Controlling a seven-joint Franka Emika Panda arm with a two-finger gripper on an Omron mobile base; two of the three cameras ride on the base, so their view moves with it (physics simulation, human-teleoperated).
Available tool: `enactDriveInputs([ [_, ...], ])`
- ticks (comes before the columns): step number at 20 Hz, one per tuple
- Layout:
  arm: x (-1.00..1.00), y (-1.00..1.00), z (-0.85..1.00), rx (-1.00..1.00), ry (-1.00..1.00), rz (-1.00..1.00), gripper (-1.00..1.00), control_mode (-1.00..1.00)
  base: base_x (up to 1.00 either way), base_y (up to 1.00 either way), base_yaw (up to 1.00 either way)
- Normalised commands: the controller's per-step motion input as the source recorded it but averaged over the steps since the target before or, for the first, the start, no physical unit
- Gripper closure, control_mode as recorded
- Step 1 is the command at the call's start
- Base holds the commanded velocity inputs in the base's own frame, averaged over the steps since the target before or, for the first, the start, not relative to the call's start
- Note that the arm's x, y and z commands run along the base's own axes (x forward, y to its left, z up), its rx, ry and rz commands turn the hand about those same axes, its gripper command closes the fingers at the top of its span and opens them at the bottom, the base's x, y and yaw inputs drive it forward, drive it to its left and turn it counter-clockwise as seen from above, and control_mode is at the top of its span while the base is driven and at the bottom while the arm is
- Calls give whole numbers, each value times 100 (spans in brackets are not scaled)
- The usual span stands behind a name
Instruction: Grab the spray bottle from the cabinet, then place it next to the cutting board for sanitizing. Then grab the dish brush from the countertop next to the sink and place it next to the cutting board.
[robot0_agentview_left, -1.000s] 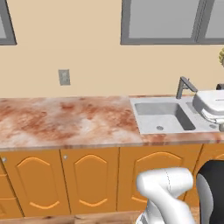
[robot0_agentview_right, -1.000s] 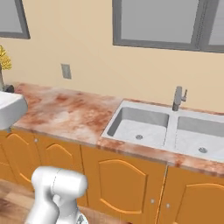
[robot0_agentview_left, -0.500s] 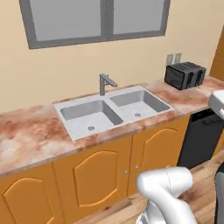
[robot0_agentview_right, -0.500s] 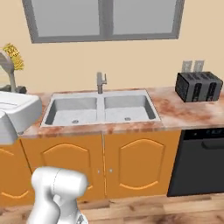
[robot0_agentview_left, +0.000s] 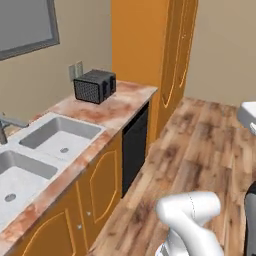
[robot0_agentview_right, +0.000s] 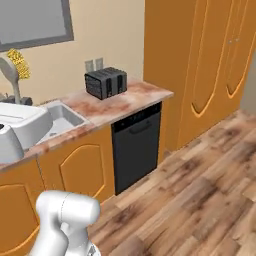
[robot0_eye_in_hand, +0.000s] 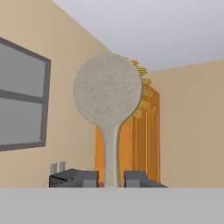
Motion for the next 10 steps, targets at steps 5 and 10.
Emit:
enactDriveInputs([
  [5,0,0,0,0,0,0,100,100,0,0,-100],
  [10,0,0,0,0,0,0,100,100,0,0,-100],
])
